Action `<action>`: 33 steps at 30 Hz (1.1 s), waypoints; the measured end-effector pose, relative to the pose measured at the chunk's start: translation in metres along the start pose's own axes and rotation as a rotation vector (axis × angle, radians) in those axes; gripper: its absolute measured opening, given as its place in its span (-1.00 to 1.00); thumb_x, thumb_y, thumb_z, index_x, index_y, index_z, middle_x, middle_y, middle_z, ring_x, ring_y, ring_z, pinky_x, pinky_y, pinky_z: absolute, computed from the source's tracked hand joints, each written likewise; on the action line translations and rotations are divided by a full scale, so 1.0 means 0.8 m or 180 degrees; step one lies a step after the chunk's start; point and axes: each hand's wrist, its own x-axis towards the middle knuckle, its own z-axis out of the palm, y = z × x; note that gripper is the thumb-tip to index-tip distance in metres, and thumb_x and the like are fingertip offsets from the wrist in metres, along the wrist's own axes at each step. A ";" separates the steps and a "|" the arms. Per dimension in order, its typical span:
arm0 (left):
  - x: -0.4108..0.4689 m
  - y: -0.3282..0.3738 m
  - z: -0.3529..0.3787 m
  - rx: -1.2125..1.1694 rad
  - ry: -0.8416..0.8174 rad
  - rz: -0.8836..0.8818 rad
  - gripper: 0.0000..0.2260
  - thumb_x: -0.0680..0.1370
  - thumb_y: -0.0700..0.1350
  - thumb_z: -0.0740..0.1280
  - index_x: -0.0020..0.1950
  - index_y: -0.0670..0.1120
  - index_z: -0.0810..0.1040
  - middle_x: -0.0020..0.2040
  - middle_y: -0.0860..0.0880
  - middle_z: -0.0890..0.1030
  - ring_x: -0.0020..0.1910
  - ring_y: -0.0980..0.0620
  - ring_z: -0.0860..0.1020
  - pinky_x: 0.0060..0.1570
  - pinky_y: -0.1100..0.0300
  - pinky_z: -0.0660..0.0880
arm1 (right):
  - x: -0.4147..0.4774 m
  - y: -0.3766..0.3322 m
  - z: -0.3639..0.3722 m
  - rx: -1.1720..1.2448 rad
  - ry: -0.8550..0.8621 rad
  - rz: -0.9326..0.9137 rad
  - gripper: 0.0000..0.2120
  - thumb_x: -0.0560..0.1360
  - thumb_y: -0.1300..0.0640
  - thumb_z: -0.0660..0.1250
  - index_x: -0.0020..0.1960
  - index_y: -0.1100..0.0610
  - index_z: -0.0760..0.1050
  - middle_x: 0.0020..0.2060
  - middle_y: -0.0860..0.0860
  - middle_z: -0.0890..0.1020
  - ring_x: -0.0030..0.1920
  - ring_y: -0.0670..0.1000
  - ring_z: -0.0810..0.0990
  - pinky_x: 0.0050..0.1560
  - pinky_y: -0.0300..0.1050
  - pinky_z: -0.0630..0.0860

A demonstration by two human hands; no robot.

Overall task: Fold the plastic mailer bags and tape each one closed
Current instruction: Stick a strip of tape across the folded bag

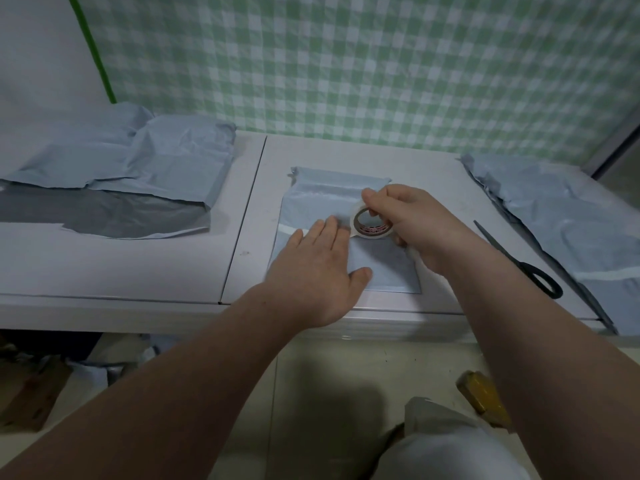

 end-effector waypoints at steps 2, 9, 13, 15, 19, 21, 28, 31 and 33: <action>-0.001 0.001 -0.001 0.0009 -0.0060 -0.0024 -0.38 0.61 0.19 -0.09 0.55 -0.14 -0.12 0.56 -0.13 -0.13 0.54 -0.05 -0.13 0.50 0.01 -0.13 | 0.001 -0.001 -0.007 -0.0076 -0.0038 -0.0021 -0.72 0.51 -0.05 0.33 -0.29 0.08 0.43 -0.39 -0.07 0.47 -0.38 -0.10 0.37 -0.33 -0.20 0.26; -0.001 0.001 -0.001 0.0040 -0.0050 -0.0022 -0.38 0.61 0.19 -0.09 0.55 -0.14 -0.12 0.56 -0.12 -0.13 0.54 -0.04 -0.13 0.49 0.01 -0.12 | -0.003 -0.005 -0.033 -0.0656 0.0078 -0.0065 -0.72 0.48 -0.01 0.38 -0.29 0.13 0.45 -0.37 -0.03 0.48 -0.38 -0.12 0.41 -0.37 -0.30 0.31; -0.002 0.001 -0.003 0.0035 -0.0072 -0.0020 -0.38 0.61 0.19 -0.09 0.55 -0.13 -0.13 0.56 -0.12 -0.14 0.54 -0.04 -0.14 0.49 0.01 -0.13 | -0.004 -0.009 -0.036 -0.1061 0.0107 -0.0089 -0.72 0.47 -0.02 0.38 -0.33 0.10 0.46 -0.34 -0.03 0.51 -0.32 -0.09 0.44 -0.35 -0.25 0.33; -0.002 0.001 -0.003 0.0018 -0.0054 -0.0016 -0.39 0.61 0.19 -0.09 0.55 -0.13 -0.13 0.56 -0.12 -0.14 0.54 -0.04 -0.14 0.49 0.01 -0.13 | -0.003 -0.011 -0.037 -0.1312 0.0101 -0.0128 -0.73 0.46 -0.03 0.38 -0.33 0.08 0.48 -0.33 -0.03 0.51 -0.30 -0.08 0.44 -0.33 -0.22 0.33; -0.002 0.000 -0.002 -0.0007 -0.0046 -0.0002 -0.39 0.61 0.19 -0.09 0.55 -0.09 -0.14 0.56 -0.11 -0.15 0.54 -0.04 -0.15 0.49 0.02 -0.14 | -0.002 -0.013 -0.035 -0.1800 0.0093 -0.0207 -0.72 0.47 -0.03 0.36 -0.29 0.15 0.48 -0.36 -0.02 0.49 -0.34 -0.09 0.40 -0.35 -0.21 0.29; -0.002 0.000 -0.002 0.0003 -0.0046 0.0007 -0.40 0.61 0.19 -0.09 0.55 -0.07 -0.14 0.56 -0.11 -0.15 0.54 -0.05 -0.15 0.48 0.01 -0.14 | -0.002 -0.013 -0.033 -0.1984 0.0087 -0.0226 -0.71 0.48 -0.02 0.35 -0.31 0.15 0.47 -0.38 -0.03 0.47 -0.35 -0.10 0.39 -0.37 -0.22 0.27; -0.003 0.001 -0.004 -0.0006 -0.0099 0.0033 -0.43 0.62 0.18 -0.09 0.55 -0.03 -0.15 0.56 -0.12 -0.17 0.53 -0.06 -0.17 0.49 0.00 -0.15 | 0.004 -0.010 -0.029 -0.2562 -0.0002 -0.0256 -0.76 0.46 -0.05 0.34 -0.33 0.02 0.46 -0.34 -0.09 0.50 -0.24 -0.06 0.44 -0.34 -0.22 0.31; -0.002 0.001 -0.004 0.0014 -0.0118 0.0043 -0.45 0.62 0.18 -0.10 0.56 0.01 -0.14 0.56 -0.13 -0.17 0.53 -0.07 -0.17 0.48 -0.01 -0.16 | 0.006 -0.009 -0.027 -0.2694 -0.0056 -0.0270 -0.75 0.46 -0.07 0.33 -0.32 0.03 0.47 -0.35 -0.08 0.51 -0.24 -0.05 0.45 -0.28 -0.15 0.36; -0.001 0.001 -0.003 0.0034 -0.0099 0.0045 -0.46 0.62 0.18 -0.10 0.55 0.05 -0.13 0.56 -0.13 -0.16 0.53 -0.08 -0.16 0.47 -0.02 -0.15 | 0.008 -0.007 -0.025 -0.2745 -0.0108 -0.0254 -0.75 0.45 -0.10 0.33 -0.33 -0.02 0.44 -0.35 -0.09 0.50 -0.21 -0.03 0.47 -0.22 -0.13 0.39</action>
